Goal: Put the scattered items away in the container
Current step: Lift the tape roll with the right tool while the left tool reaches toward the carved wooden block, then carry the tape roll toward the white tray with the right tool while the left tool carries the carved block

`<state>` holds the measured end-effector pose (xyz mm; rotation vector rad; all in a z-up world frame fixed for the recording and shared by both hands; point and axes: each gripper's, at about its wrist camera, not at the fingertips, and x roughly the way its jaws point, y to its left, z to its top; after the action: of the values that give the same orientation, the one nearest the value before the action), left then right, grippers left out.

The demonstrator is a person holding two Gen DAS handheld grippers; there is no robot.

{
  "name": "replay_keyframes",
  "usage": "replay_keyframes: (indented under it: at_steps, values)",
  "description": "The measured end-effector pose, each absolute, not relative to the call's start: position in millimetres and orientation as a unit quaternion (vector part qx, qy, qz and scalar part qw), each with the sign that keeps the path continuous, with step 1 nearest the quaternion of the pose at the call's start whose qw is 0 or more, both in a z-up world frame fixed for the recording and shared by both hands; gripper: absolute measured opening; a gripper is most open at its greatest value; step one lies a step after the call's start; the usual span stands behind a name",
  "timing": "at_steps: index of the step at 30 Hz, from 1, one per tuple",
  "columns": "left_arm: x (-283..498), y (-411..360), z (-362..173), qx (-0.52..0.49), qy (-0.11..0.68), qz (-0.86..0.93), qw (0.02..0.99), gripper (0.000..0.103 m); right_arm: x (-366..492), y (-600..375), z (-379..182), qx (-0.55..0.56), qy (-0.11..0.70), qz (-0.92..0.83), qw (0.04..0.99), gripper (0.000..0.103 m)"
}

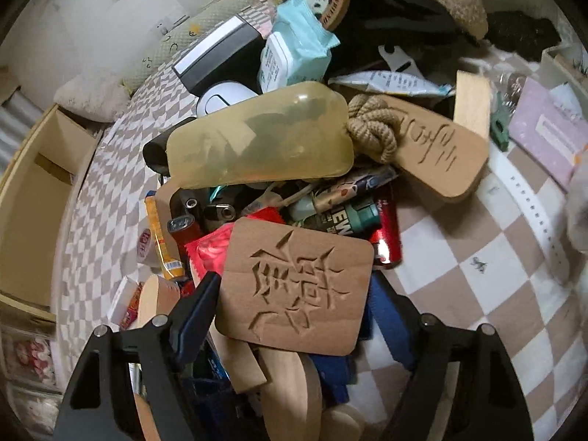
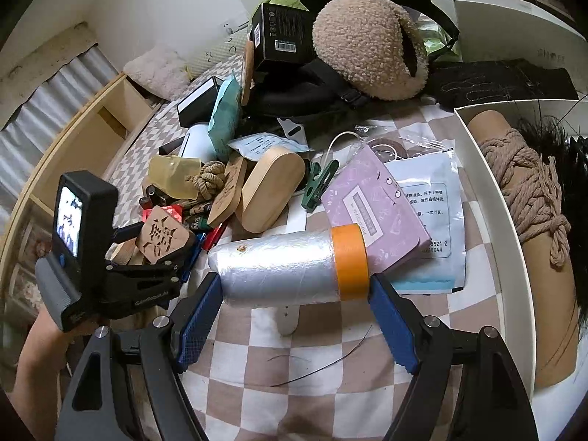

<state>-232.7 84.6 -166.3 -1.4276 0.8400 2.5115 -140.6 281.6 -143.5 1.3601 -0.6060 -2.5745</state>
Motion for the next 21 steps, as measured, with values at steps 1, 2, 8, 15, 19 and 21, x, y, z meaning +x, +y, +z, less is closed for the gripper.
replay_keyframes:
  at_steps: [1,2,8,15,19,21]
  values:
    - [-231.0,83.0,-163.5,-0.472,0.266,0.837,0.069,0.079,-140.6,281.6,-143.5,0.456,-0.203,-0.862,0.084,0.081]
    - [-229.0,81.1,-160.4,-0.471,0.253,0.842,0.072,0.079,-140.7,281.7,-143.5,0.456,-0.204,-0.862,0.084,0.081]
    - [-202.1,74.7,-143.6,-0.454,0.188,0.867,0.088,0.079,-140.2,281.7,-143.0,0.455,-0.205,-0.862,0.085,0.081]
    - [-173.7,70.5,-127.5,-0.434,0.129,0.886,0.101,0.079,-136.1,280.8,-140.7,0.453,-0.204,-0.863,0.089,0.081]
    - [-160.4,67.6,-122.3,-0.416,0.104,0.899,0.093,0.079,-129.3,276.8,-136.4,0.449,-0.191,-0.869,0.085,0.081]
    - [-156.2,65.5,-121.5,-0.411,0.09,0.903,0.091,0.079,-125.4,274.3,-134.2,0.447,-0.182,-0.872,0.082,0.081]
